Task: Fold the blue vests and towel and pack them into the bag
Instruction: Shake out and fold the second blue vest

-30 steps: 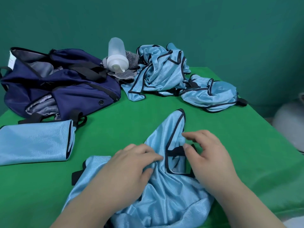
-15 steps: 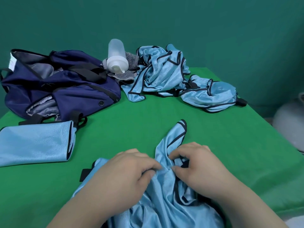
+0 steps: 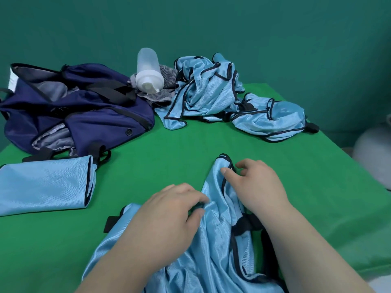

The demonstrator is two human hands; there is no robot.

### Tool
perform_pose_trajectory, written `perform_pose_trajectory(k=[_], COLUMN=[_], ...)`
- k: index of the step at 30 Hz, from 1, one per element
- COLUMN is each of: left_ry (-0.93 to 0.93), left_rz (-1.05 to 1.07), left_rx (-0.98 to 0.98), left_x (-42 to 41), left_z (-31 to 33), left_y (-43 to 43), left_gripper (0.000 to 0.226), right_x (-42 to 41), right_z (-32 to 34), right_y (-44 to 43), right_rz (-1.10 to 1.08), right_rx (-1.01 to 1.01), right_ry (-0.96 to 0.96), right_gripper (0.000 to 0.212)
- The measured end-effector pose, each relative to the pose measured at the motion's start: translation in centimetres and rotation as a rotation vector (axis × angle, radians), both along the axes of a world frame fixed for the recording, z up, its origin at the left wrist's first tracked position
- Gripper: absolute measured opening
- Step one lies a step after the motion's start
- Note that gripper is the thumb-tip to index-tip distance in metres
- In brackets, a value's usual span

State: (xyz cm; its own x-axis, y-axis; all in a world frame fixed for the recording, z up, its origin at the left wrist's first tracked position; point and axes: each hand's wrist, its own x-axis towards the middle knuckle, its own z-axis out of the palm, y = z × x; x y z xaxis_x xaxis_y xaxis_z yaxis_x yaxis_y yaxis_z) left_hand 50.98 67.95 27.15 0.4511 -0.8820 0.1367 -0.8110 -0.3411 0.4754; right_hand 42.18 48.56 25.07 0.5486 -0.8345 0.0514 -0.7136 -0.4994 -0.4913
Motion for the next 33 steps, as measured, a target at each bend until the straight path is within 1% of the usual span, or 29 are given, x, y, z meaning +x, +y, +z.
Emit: perform_pose_trajectory(k=[2, 3, 6, 11, 14, 16, 18, 21, 22, 23, 26, 27, 30, 32, 33], left_ry=[0.001, 0.002, 0.008, 0.025, 0.044, 0.064, 0.111, 0.201, 0.234, 0.265, 0.335, 0.339, 0.312, 0.309, 0.296], left_rz=[0.016, 0.023, 0.043, 0.089, 0.102, 0.092, 0.047, -0.089, -0.123, -0.142, -0.117, -0.099, -0.096, -0.115, -0.124], left_rx=[0.005, 0.003, -0.003, -0.060, -0.123, -0.186, -0.247, -0.339, -0.367, -0.393, -0.487, -0.527, -0.605, -0.631, -0.645], left_x=[-0.1, -0.1, 0.1, 0.6, 0.8, 1.0, 1.3, 1.5, 1.4, 1.1, 0.3, 0.0, -1.1, -2.2, -2.7], left_z=[0.0, -0.1, -0.4, -0.4, -0.5, -0.7, -0.5, 0.4, 0.6, 0.8, 1.4, 1.7, 3.0, 4.4, 5.3], left_y=[0.0, 0.0, -0.1, -0.4, -0.7, -1.0, -1.1, -1.1, -1.0, -0.9, -0.5, -0.3, 0.3, 0.8, 1.1], left_gripper=[0.025, 0.025, 0.025, 0.029, 0.040, 0.052, 0.061, 0.068, 0.066, 0.058, 0.018, 0.012, 0.011, 0.016, 0.020], right_x=[0.7, 0.9, 0.8, -0.4, -1.1, -1.7, -2.3, -3.1, -3.4, -3.7, -4.6, -5.0, -5.8, -6.3, -6.5], right_z=[0.0, 0.0, 0.1, 1.6, 2.7, 3.4, 4.2, 5.6, 6.0, 6.5, 7.9, 8.4, 9.9, 11.4, 12.3], right_y=[-0.1, -0.1, 0.1, 1.6, 3.0, 3.9, 4.7, 5.7, 6.0, 6.4, 7.2, 7.5, 7.9, 8.4, 8.7], right_rz=[0.010, 0.021, 0.051, 0.203, 0.363, 0.479, 0.578, 0.658, 0.675, 0.678, 0.585, 0.542, 0.474, 0.464, 0.470], right_rx=[-0.014, -0.018, -0.008, 0.004, 0.048, 0.048, 0.033, 0.051, 0.051, 0.053, 0.119, 0.151, 0.247, 0.208, 0.174], right_ry=[0.015, 0.010, -0.075, -0.239, -0.298, -0.286, -0.274, -0.274, -0.276, -0.288, -0.378, -0.411, -0.523, -0.570, -0.590], right_gripper=[0.025, 0.018, 0.010, 0.006, 0.015, 0.020, 0.022, 0.016, 0.014, 0.013, 0.014, 0.016, 0.009, 0.012, 0.010])
